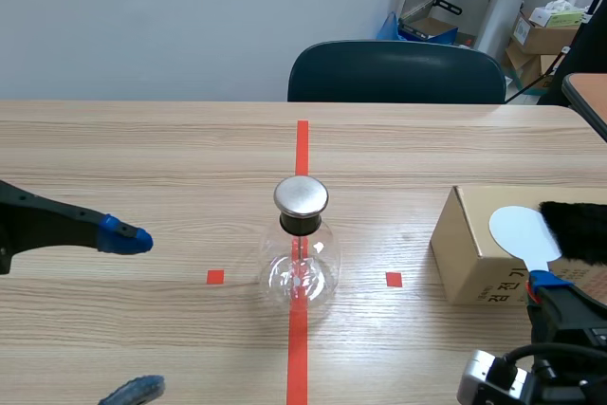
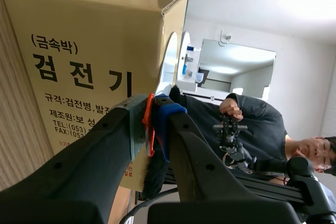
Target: Do the electroscope experiment
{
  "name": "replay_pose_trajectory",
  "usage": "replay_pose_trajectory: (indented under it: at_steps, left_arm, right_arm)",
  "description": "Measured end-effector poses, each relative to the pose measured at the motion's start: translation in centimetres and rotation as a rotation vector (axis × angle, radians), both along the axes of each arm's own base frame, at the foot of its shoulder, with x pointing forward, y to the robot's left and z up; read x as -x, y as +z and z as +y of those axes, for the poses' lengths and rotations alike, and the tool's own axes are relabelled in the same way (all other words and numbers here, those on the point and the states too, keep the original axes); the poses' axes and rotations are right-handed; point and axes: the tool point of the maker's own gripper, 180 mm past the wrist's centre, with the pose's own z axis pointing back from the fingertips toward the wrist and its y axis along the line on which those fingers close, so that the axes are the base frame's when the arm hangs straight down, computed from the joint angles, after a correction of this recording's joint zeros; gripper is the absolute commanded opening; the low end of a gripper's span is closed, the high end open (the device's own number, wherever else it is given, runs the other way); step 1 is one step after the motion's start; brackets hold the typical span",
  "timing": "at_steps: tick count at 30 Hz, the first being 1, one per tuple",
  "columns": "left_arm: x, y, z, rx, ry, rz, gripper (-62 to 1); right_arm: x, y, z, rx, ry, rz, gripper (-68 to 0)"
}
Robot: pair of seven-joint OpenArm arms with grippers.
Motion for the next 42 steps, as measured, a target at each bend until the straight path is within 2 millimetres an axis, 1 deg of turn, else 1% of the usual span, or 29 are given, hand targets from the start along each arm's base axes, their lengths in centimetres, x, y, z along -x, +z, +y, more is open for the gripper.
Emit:
replay_pose_trajectory:
  at_steps: [28,42]
  left_arm:
    - [-0.12,0.20,-0.01,0.015,0.009,0.008,-10.2]
    - [-0.52,0.90,-0.02,0.069,0.041,0.036,-10.2]
  right_arm:
    - [0.00,0.00,0.00,0.000,0.000,0.000,-66.7]
    - [0.00,0.00,0.00,0.000,0.000,0.000,-66.6]
